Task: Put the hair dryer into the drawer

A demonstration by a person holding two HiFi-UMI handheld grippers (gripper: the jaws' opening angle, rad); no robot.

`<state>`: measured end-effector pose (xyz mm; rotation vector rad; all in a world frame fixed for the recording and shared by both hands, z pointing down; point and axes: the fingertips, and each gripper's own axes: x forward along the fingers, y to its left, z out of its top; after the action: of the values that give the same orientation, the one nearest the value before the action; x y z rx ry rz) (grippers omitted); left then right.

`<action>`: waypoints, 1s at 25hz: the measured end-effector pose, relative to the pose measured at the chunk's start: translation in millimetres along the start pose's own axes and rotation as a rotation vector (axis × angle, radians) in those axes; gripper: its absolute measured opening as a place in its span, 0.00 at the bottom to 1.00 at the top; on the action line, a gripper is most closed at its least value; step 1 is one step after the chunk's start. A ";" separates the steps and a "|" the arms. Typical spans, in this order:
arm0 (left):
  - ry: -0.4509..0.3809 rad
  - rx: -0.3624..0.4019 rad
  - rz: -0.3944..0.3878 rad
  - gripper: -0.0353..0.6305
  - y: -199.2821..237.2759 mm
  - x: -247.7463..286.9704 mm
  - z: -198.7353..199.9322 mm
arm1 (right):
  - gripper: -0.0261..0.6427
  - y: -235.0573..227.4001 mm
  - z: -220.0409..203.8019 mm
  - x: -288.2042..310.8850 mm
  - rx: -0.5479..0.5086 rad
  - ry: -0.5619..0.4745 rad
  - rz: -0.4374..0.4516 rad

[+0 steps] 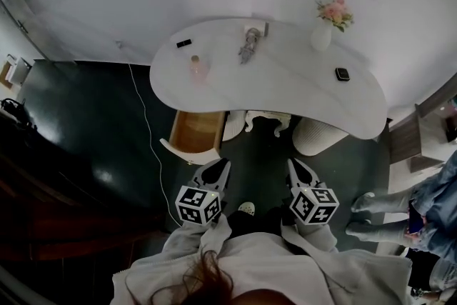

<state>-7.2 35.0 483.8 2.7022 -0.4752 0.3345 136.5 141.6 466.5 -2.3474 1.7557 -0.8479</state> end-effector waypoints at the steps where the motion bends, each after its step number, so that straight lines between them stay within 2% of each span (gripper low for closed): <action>1: 0.004 -0.005 -0.005 0.11 -0.3 1.1 -1.2 | 0.11 0.5 -2.4 0.5 0.003 0.008 -0.002; 6: 0.032 -0.024 -0.023 0.11 -2.6 7.3 -13.5 | 0.11 -6.2 -10.6 6.4 0.028 0.042 -0.012; 16: 0.017 -0.063 0.073 0.11 32.1 30.6 -9.8 | 0.11 -5.4 0.8 70.6 -0.016 0.106 0.080; 25: 0.008 -0.063 0.043 0.11 47.5 111.4 30.7 | 0.11 -51.7 55.6 124.9 -0.009 0.094 0.056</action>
<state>82.3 -49.9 503.8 2.6314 -0.5334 0.3366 230.6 31.6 486.6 -2.2878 1.8544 -0.9585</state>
